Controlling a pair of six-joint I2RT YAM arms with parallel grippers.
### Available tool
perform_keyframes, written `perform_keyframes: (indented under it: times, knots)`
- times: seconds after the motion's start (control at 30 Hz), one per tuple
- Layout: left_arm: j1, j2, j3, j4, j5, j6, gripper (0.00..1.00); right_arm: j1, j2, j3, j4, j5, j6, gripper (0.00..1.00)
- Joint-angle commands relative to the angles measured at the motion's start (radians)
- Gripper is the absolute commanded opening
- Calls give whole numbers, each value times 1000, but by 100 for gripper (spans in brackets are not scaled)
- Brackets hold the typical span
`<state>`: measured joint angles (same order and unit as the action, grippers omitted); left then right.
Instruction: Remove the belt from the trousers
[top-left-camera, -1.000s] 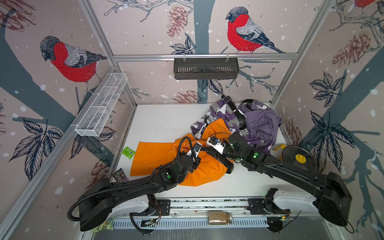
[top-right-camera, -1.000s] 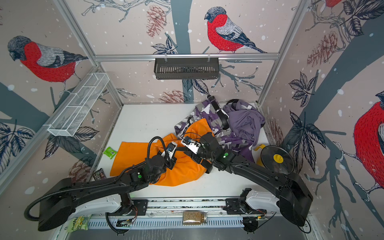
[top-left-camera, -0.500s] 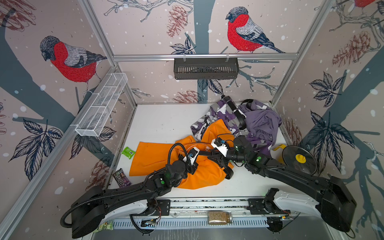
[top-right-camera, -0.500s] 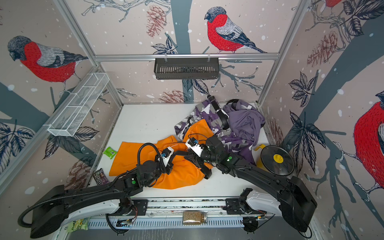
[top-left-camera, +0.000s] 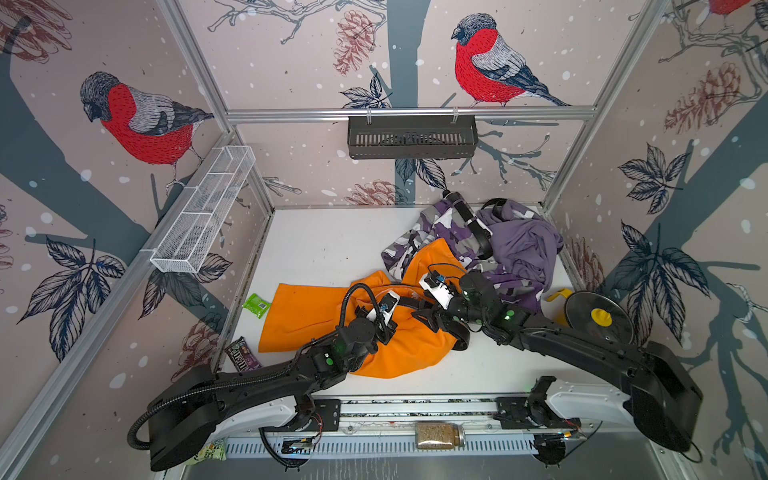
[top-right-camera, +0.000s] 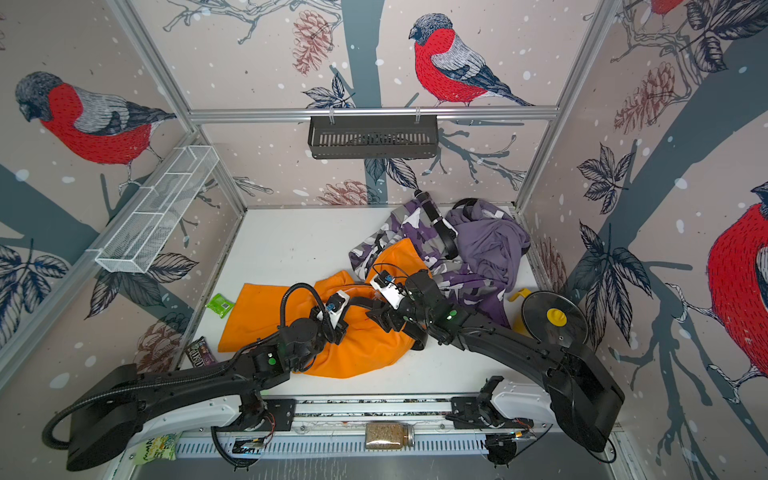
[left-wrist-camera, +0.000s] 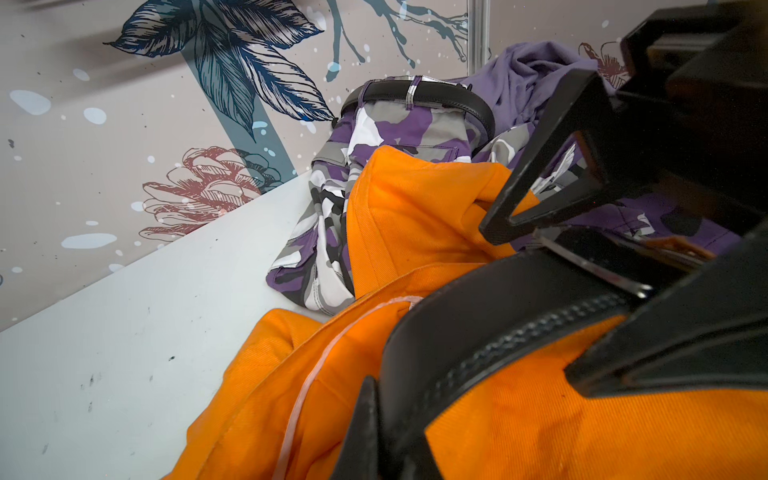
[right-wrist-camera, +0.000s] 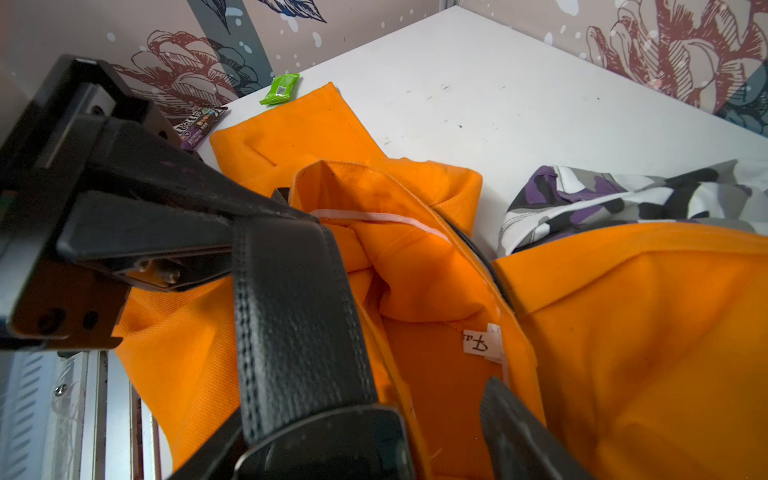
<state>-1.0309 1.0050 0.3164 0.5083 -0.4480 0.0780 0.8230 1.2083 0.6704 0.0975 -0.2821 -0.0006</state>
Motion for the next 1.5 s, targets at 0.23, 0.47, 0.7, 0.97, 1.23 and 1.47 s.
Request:
perform_keyframes:
  times: [0.23, 0.47, 0.7, 0.97, 1.23, 1.47]
  knots:
    - [0, 15, 5, 34, -80, -23, 0, 66, -31, 25, -81, 206, -29, 30]
    - [0, 5, -36, 48, -136, -56, 0, 34, -93, -21, -77, 161, 6, 7]
    - [1, 133, 45, 48, -69, -32, 0, 53, -24, -5, -85, 127, -40, 77]
    - [1, 158, 56, 61, -77, -34, 0, 80, -22, 0, -96, 167, -76, 84]
    - [1, 138, 51, 38, -75, -44, 0, 111, 27, 41, -97, 289, -118, 85]
    - [1, 143, 53, 34, -74, -49, 0, 110, 40, 61, -71, 297, -122, 72]
